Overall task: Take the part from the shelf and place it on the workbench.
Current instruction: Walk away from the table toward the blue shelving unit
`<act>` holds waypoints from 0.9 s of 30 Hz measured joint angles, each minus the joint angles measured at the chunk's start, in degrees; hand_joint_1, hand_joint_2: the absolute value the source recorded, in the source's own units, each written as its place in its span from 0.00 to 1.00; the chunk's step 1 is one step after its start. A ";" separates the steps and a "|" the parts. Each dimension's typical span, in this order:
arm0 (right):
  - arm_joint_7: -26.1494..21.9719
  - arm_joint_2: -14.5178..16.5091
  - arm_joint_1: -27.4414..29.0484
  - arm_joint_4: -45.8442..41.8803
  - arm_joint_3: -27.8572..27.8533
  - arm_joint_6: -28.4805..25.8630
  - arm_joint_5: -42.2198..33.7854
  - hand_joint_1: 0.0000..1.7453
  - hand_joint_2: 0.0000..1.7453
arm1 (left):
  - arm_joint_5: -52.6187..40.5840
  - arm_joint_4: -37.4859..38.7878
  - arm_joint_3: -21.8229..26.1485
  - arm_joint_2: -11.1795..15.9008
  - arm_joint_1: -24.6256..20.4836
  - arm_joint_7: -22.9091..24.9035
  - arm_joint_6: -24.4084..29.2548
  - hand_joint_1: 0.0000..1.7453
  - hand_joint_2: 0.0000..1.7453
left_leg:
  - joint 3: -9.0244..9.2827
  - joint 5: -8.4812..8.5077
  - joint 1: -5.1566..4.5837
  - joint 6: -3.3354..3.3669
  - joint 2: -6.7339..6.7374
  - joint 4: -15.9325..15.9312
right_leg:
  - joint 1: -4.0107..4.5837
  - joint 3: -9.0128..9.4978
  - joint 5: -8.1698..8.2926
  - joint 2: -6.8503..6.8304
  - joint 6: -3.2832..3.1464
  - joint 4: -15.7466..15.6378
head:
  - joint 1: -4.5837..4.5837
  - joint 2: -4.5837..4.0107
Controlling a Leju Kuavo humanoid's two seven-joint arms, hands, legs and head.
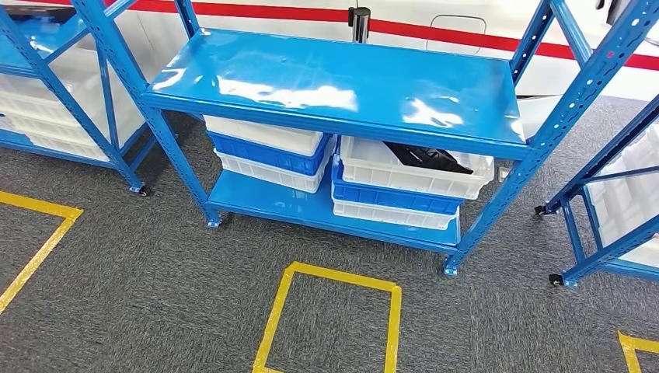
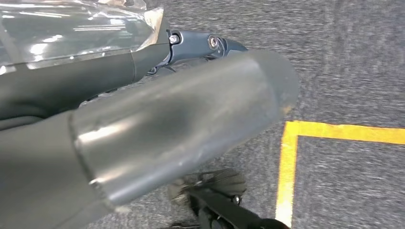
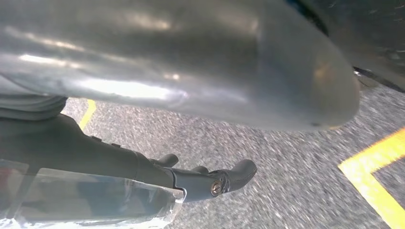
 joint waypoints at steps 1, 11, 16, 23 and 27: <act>-0.01 0.07 -0.07 -0.01 0.00 0.00 0.00 0.00 0.00 | -0.01 0.00 -0.01 0.02 -0.02 0.00 0.00 0.00 0.00 | 0.66 0.76 -0.19 0.19 0.05 -2.77 | 0.07 0.40 -0.45 0.07 0.28 -0.01 | -0.04 0.00; -0.02 0.17 -0.54 -0.02 0.00 0.00 -0.01 0.00 0.00 | -0.01 -0.04 0.02 0.08 -0.19 -0.02 0.02 0.00 0.00 | 4.59 0.78 -0.62 2.95 -0.14 -6.80 | 0.58 -7.03 -6.07 -0.02 2.27 13.38 | 0.25 0.01; 0.03 0.11 -0.01 -0.01 0.00 -0.01 0.01 0.00 0.00 | -0.02 -0.02 0.02 0.03 -0.06 0.96 0.03 0.00 0.00 | 6.36 -0.69 -0.82 2.60 -0.62 -6.78 | 0.69 -8.15 0.36 -0.12 3.01 4.78 | 0.26 0.01; 0.45 0.00 -0.25 0.01 0.00 0.20 0.29 0.00 0.00 | -0.72 0.05 0.01 -0.24 -0.06 2.98 0.50 0.00 0.00 | 7.86 -2.24 -0.64 2.27 -0.42 -6.62 | 1.03 -6.05 4.48 -0.25 1.50 1.62 | 0.03 0.01; 0.48 0.13 -0.44 -0.02 0.00 0.32 0.28 0.00 0.00 | -0.97 0.04 -0.04 -0.37 -0.23 2.92 0.68 0.00 0.00 | 8.57 -2.33 -0.67 1.72 -0.33 -7.35 | 0.95 -5.68 4.21 -0.17 1.07 1.45 | 0.03 0.01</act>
